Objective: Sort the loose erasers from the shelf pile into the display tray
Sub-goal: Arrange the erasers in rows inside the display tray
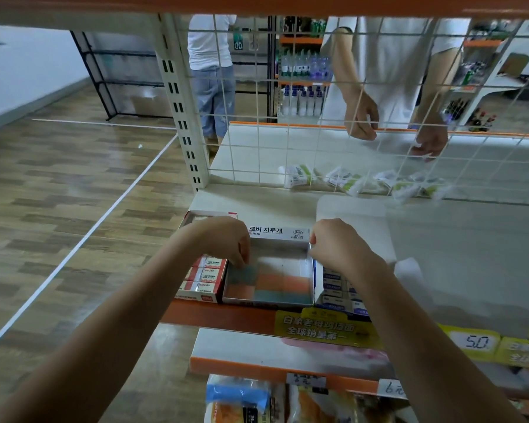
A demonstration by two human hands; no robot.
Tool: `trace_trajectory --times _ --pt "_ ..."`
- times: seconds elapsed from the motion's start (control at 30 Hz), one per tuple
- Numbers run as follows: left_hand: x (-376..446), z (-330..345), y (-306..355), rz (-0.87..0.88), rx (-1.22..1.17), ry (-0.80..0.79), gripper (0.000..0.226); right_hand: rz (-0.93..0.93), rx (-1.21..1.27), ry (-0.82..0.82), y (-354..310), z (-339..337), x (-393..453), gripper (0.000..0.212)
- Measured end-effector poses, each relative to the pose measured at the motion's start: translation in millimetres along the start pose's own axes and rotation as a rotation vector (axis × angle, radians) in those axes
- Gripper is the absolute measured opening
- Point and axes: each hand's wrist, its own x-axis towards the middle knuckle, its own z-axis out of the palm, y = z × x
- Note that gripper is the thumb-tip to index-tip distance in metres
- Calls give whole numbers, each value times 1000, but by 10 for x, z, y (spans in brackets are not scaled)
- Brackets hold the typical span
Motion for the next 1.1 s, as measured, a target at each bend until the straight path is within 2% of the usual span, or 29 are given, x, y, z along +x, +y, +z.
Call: trace_trajectory --times 0.33,0.67,0.73,0.83,0.9,0.97,1.1 --pt "5 74 95 8 173 4 21 7 28 21 43 58 54 16" --pt "-35 169 234 -77 343 98 21 -21 46 21 68 49 43 20" --pt "-20 167 257 -70 349 110 21 -52 62 11 72 -7 3 26" --pt "61 68 346 -26 333 178 21 -103 113 70 97 -116 -73 34" --pt "158 -55 464 18 333 255 24 -136 123 127 152 -201 -103 28" --pt "298 -175 639 84 319 356 29 -157 76 153 276 -282 -124 26" --pt "652 -309 1165 217 342 483 40 -117 -100 173 745 -425 -243 37"
